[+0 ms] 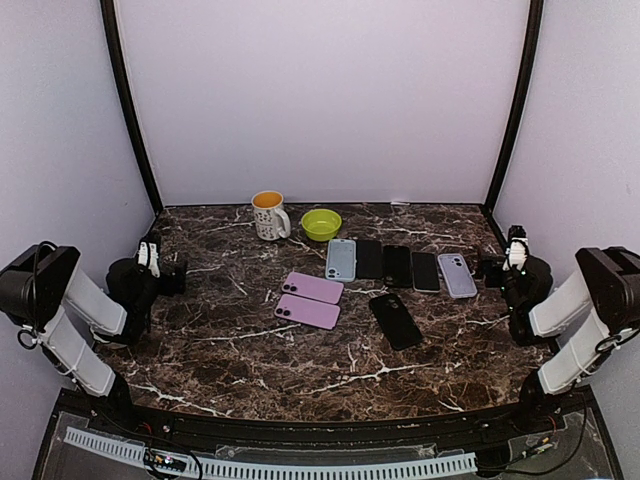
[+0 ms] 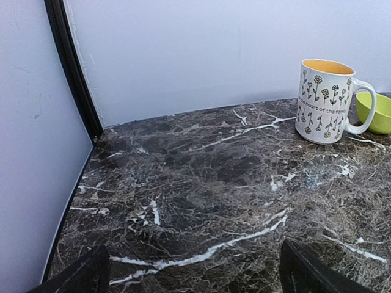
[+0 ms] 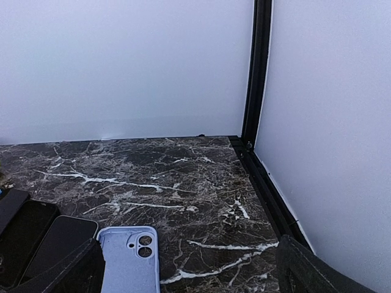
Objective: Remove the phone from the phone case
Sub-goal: Reset both arms
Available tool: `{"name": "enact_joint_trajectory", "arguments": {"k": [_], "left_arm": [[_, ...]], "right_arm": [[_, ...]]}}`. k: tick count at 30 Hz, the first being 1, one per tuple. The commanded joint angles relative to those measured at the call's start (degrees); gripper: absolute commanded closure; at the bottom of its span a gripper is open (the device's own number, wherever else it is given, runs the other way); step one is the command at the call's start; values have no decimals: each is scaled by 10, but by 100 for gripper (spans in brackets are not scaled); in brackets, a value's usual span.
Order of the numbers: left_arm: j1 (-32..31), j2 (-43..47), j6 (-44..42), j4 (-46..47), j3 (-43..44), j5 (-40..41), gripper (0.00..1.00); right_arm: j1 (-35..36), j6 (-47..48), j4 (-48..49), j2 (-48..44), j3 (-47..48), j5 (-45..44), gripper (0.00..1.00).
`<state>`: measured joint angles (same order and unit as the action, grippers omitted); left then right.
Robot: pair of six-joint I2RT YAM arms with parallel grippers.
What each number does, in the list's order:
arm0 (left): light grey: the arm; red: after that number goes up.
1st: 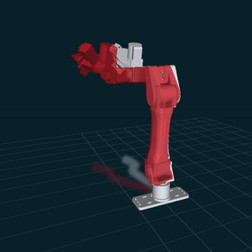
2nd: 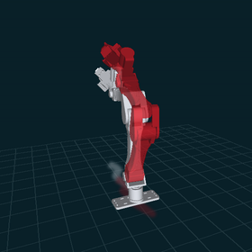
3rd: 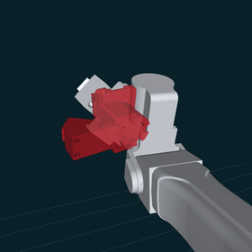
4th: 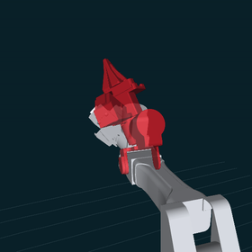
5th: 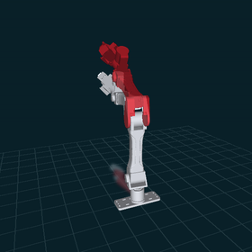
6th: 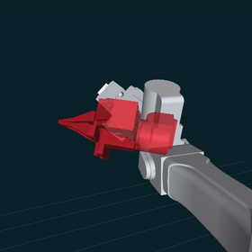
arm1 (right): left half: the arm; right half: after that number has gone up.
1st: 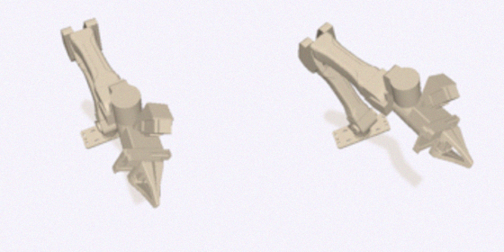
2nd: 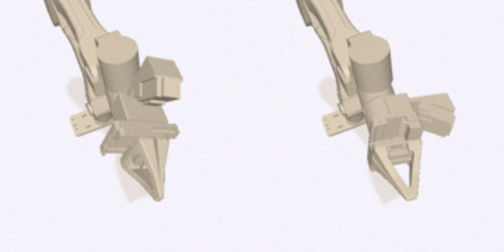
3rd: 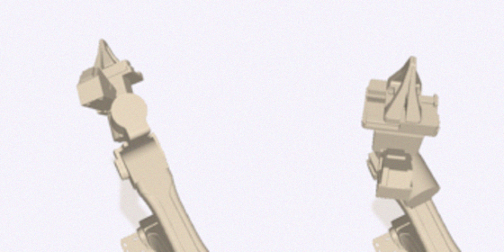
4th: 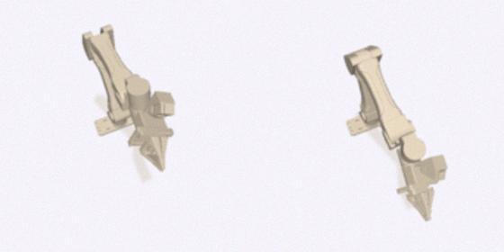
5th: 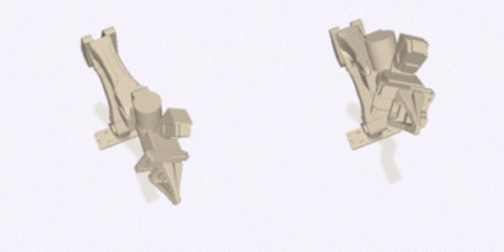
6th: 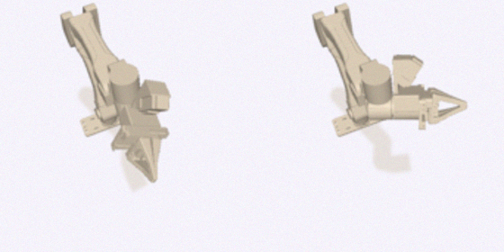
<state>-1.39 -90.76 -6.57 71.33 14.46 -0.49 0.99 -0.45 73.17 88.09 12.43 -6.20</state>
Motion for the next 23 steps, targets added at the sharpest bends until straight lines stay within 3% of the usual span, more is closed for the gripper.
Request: {"name": "enact_joint_trajectory", "arguments": {"k": [1, 23], "left_arm": [[5, 6, 13, 21, 8, 23, 1], [4, 5, 13, 22, 6, 22, 1]], "right_arm": [[-4, -19, 6, 2, 9, -13, 1], [-4, -20, -3, 4, 13, -12, 1]]}}
